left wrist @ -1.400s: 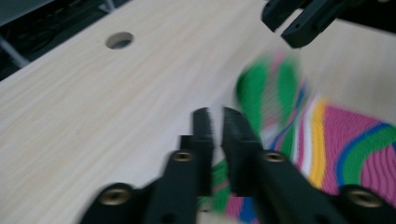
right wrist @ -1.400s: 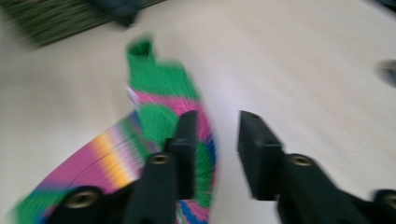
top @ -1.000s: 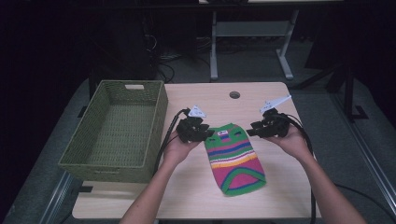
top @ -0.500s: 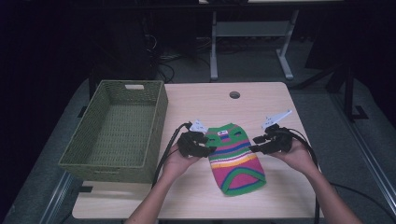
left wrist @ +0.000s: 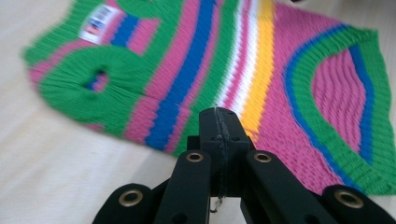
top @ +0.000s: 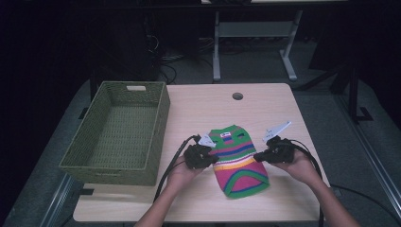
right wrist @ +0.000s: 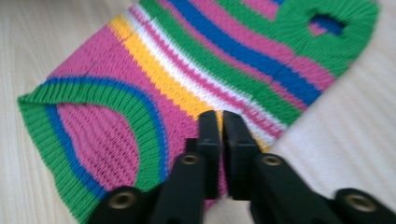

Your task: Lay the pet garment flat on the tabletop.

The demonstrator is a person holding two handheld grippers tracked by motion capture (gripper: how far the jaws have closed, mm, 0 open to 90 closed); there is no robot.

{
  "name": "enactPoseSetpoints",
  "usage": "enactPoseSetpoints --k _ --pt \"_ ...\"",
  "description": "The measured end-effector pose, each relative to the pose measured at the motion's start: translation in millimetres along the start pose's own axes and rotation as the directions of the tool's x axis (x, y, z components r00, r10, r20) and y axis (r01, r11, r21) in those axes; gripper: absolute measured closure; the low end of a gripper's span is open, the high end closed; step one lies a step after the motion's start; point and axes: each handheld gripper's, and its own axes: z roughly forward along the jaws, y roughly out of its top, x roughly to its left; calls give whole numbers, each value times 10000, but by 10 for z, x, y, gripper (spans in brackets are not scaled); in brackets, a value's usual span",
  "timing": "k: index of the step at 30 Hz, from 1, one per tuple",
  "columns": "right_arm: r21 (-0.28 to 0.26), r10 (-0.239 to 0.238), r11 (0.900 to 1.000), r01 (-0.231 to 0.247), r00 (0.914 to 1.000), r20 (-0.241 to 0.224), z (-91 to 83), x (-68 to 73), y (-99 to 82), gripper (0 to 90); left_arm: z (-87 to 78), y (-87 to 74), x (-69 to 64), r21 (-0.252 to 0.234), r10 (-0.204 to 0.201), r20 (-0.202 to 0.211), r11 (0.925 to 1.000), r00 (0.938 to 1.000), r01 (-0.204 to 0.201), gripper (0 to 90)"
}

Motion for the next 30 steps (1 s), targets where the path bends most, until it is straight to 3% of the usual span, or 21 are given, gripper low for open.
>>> enactPoseSetpoints --k 2,12,16,21,30 --pt "228 -191 9996 190 9998 32 51 7 -26 897 35 -6 -24 6 -14 71 10000 10000 14 900" --pt "502 -128 9987 129 9999 -12 152 25 -103 898 156 -9 -27 474 20 274 9989 9996 -33 900" --pt "520 -262 9983 268 9996 -126 166 53 -92 898 146 10 17 712 143 71 9974 9999 -148 900" --pt "438 -302 9985 314 9992 -265 206 111 -66 898 136 13 89 696 -58 -334 9975 9994 81 900" --pt "261 -212 9994 222 9991 -364 241 127 -50 898 137 7 164 552 -208 -494 9982 9986 236 900"
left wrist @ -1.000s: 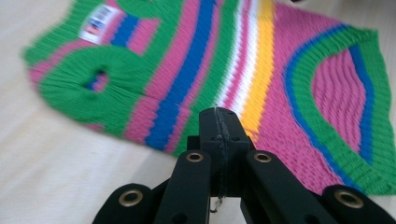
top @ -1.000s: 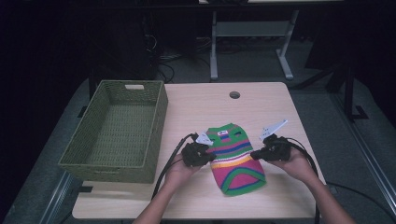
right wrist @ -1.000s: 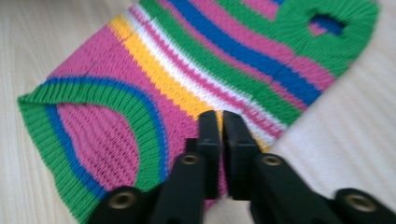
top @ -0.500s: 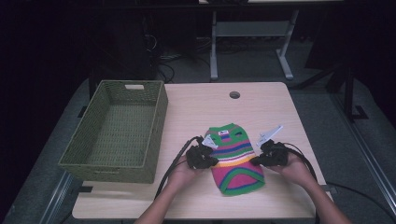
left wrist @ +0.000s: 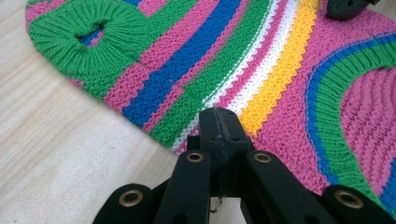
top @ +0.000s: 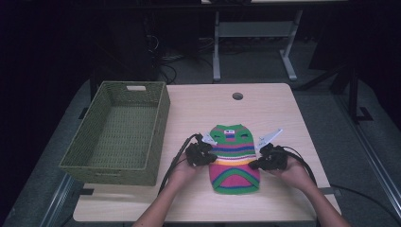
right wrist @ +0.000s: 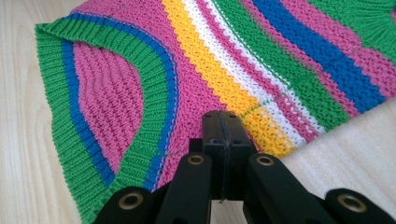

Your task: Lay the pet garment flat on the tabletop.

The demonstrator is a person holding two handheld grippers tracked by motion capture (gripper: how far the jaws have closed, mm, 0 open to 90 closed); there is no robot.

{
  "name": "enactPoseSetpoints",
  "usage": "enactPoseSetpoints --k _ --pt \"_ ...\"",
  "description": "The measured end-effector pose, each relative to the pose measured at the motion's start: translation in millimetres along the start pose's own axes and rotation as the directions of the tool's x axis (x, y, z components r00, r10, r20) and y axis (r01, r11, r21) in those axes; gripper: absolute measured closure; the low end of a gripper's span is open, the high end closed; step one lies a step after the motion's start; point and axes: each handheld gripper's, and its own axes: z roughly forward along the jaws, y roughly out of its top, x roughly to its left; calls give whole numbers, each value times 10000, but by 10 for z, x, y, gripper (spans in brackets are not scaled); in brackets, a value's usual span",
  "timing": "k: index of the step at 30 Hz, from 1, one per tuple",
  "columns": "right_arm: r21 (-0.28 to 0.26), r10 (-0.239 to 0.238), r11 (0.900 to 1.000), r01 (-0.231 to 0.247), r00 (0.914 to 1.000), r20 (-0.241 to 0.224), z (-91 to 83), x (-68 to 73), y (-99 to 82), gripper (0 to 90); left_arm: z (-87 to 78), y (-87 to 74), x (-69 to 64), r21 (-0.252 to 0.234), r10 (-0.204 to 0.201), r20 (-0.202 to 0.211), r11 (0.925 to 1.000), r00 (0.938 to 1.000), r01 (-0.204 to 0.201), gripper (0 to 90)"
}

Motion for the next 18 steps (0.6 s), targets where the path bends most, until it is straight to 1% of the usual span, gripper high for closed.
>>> enactPoseSetpoints --k 1,5,9,10,11,12,13,15,16,17,18 --pt "-47 58 10000 -59 10000 -55 4 -2 0 898 0 0 5 -15 -36 13 10000 10000 36 900" --pt "-94 97 9999 -97 10000 -16 4 -6 -10 897 -1 0 21 -26 -128 29 9999 9999 128 900" --pt "-143 180 9997 -181 9998 -70 3 -12 -17 896 -13 4 14 -5 -61 -10 10000 10000 61 900" --pt "-148 190 9997 -191 9998 -68 -3 -12 -17 878 -27 3 11 -104 -76 -40 9999 10000 75 899" --pt "-258 203 9995 -205 9998 -93 -14 -16 -18 845 -53 0 6 -304 -149 -31 9994 9999 148 882" --pt "-485 405 9980 -415 9990 -214 -38 -21 -22 843 -69 -1 7 -340 -131 1 9993 9999 131 863" --pt "-637 472 9968 -483 9987 -181 -66 -28 -27 843 -103 -6 -7 -293 -83 18 9995 10000 83 859" --pt "-681 538 9962 -548 9984 -176 -78 -24 -24 837 -118 -13 -14 -325 -53 -20 9995 10000 52 850" --pt "-760 497 9958 -507 9987 -144 -92 -32 -26 825 -142 -16 -14 -326 -48 -12 9995 10000 48 840" --pt "-920 565 9941 -567 9984 -51 -118 -40 -28 780 -185 -25 -15 -504 -198 11 9985 9998 198 806" --pt "-920 565 9941 -567 9984 -51 -118 -40 -28 780 -185 -25 -15 -504 -198 11 9985 9998 198 793"
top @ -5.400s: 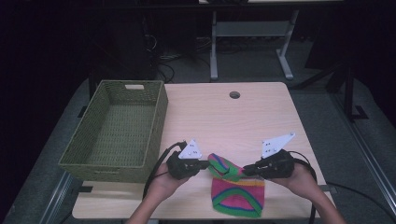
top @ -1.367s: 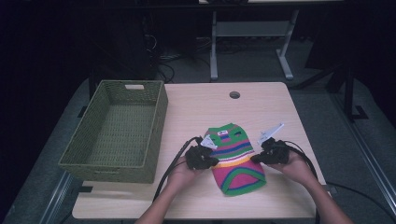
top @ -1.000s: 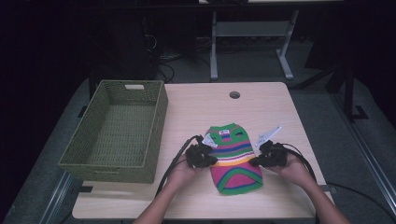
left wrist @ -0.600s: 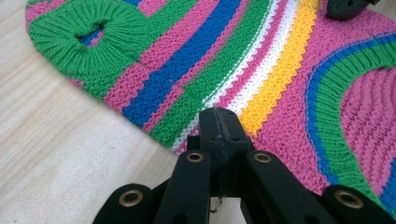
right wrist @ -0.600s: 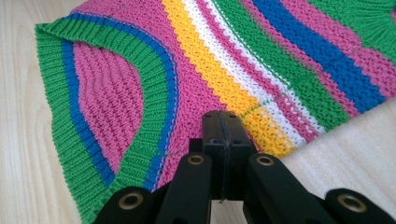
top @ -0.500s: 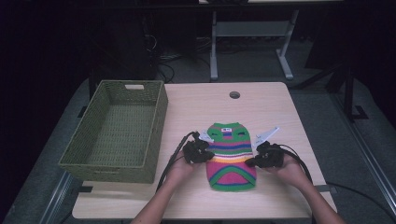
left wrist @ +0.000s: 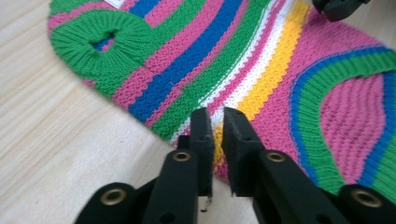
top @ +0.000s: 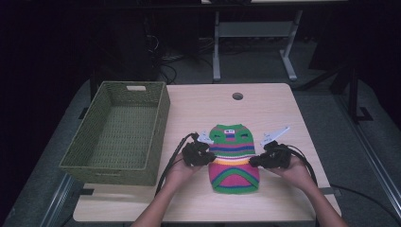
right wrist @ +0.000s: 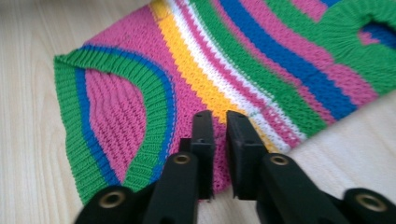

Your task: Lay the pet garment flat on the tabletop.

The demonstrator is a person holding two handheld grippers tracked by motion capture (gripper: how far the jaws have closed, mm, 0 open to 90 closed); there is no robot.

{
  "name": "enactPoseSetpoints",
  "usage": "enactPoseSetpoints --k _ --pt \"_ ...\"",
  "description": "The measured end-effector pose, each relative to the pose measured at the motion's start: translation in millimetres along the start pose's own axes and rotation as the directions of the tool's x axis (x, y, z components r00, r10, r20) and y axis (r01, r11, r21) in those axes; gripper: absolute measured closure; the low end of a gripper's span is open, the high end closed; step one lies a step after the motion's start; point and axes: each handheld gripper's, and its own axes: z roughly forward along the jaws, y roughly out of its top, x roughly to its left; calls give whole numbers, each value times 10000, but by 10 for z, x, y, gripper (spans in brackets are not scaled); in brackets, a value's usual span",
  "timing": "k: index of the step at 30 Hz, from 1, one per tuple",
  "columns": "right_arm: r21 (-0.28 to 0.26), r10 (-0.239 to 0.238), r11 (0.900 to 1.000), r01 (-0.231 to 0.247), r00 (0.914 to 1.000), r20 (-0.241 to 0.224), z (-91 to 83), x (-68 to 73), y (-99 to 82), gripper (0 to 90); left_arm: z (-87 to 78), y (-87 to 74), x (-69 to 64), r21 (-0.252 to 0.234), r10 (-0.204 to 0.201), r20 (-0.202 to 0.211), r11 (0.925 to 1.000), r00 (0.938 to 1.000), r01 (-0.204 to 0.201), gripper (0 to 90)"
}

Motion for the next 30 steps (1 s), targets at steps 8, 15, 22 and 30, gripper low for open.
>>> enactPoseSetpoints --k 8,15,22,30 --pt "-507 471 9977 -454 9983 334 -130 -26 -50 621 -174 -50 -19 -382 -86 -124 9992 9999 82 641" --pt "-714 686 9953 -655 9967 431 -202 -43 -116 494 -252 -135 -51 -682 -234 -15 9974 9997 233 503" --pt "-855 642 9946 -592 9963 569 -285 -15 -144 429 -313 -191 -68 -701 -321 -153 9971 9994 310 396" --pt "-975 778 9927 -704 9942 739 -341 -17 -289 386 -385 -310 -101 -720 -476 -237 9964 9986 457 318"
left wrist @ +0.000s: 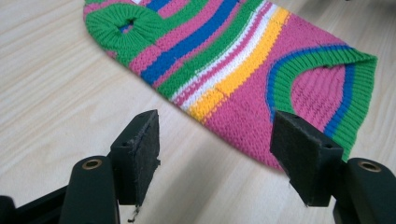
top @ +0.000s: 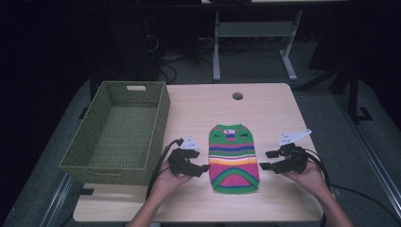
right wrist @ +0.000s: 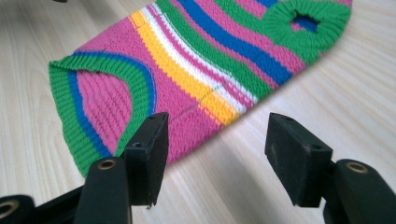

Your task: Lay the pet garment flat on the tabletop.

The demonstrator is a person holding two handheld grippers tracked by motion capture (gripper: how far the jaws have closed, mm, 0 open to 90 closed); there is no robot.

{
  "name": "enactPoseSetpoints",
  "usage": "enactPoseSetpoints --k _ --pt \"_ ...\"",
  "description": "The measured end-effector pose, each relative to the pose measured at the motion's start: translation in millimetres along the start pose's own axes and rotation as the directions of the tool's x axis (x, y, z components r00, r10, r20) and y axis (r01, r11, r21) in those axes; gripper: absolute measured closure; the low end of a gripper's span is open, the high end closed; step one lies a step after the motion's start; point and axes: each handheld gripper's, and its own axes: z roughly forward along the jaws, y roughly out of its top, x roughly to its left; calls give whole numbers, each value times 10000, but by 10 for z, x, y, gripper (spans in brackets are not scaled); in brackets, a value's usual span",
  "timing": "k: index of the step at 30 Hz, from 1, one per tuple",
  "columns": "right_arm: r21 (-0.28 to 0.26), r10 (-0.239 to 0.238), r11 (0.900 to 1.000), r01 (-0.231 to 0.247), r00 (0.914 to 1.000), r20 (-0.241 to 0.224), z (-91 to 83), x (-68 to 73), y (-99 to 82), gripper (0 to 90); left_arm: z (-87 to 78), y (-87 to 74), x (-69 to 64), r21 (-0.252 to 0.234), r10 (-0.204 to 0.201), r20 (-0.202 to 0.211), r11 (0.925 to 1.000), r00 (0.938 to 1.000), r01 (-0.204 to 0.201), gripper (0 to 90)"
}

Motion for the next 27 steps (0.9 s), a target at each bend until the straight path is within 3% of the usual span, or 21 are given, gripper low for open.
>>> enactPoseSetpoints --k 10,22,27 --pt "55 296 9995 -298 9993 209 -122 21 -210 342 -98 -136 -52 -121 14 -136 9999 9999 -16 286" --pt "-219 324 9993 -312 9979 569 -293 121 -502 323 -243 -380 -171 -255 27 -73 9997 10000 -29 276" --pt "-780 402 9964 -333 9953 884 -372 190 -654 280 -265 -483 -223 -340 64 -50 9994 10000 -66 265"
